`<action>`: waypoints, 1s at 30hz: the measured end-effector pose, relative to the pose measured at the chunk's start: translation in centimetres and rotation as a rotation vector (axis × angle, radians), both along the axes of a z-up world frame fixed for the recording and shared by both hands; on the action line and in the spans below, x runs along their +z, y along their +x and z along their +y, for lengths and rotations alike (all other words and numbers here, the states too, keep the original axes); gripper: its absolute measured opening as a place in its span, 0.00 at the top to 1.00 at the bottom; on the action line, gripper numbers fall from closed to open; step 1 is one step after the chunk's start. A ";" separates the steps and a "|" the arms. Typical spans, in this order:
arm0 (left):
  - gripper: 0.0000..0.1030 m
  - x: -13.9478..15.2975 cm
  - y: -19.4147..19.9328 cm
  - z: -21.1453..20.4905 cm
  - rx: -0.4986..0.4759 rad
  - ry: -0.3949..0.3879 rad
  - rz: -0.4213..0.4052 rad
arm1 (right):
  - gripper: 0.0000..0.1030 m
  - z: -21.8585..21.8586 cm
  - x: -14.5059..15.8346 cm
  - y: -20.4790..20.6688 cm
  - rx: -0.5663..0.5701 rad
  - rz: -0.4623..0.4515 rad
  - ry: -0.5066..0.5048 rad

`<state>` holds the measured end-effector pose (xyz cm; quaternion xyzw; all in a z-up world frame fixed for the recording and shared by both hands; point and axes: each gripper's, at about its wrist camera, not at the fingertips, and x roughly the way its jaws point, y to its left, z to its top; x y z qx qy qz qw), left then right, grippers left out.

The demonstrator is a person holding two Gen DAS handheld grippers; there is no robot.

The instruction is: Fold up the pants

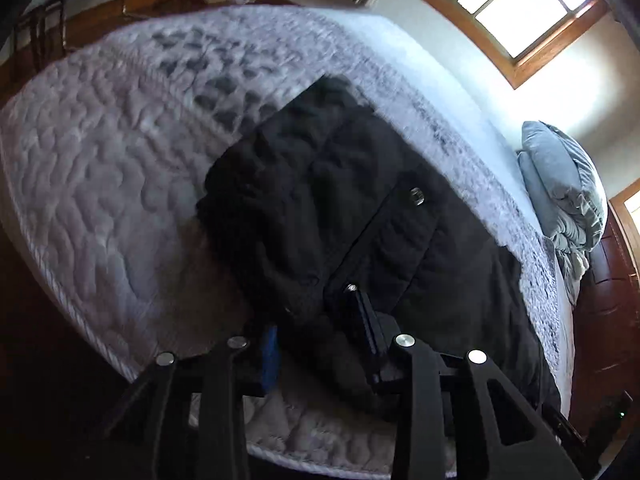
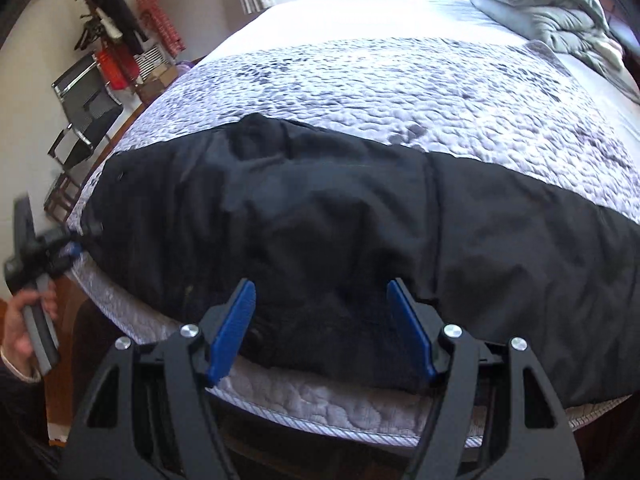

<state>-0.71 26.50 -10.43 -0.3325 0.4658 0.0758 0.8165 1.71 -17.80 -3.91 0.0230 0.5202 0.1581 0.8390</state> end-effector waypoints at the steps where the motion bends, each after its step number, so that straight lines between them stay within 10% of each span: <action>1: 0.66 -0.2 -0.3 0.0 -0.005 -0.004 -0.009 | 0.34 -0.4 -0.1 0.0 -0.010 0.002 0.001; 3: 0.59 0.5 -0.5 -0.2 -0.013 0.025 -0.024 | 0.34 -1.2 -0.1 0.0 -0.024 -0.004 -0.002; 7: 0.15 4.1 -1.0 -0.9 0.053 0.101 -0.089 | 0.28 -4.0 0.3 -0.1 -0.092 -0.028 0.012; 16: 0.13 10.9 -1.9 -6.8 -0.083 0.299 -0.292 | 0.29 -17.2 1.4 -2.7 -0.411 -0.065 0.085; 24: 0.13 5.7 2.4 -12.2 -0.307 0.274 -0.093 | 0.32 -31.2 0.2 -9.2 -0.773 -0.064 0.302; 30: 0.13 1.9 3.9 -13.4 -0.361 0.359 0.022 | 0.36 -36.5 -4.0 -13.1 -0.904 -0.026 0.647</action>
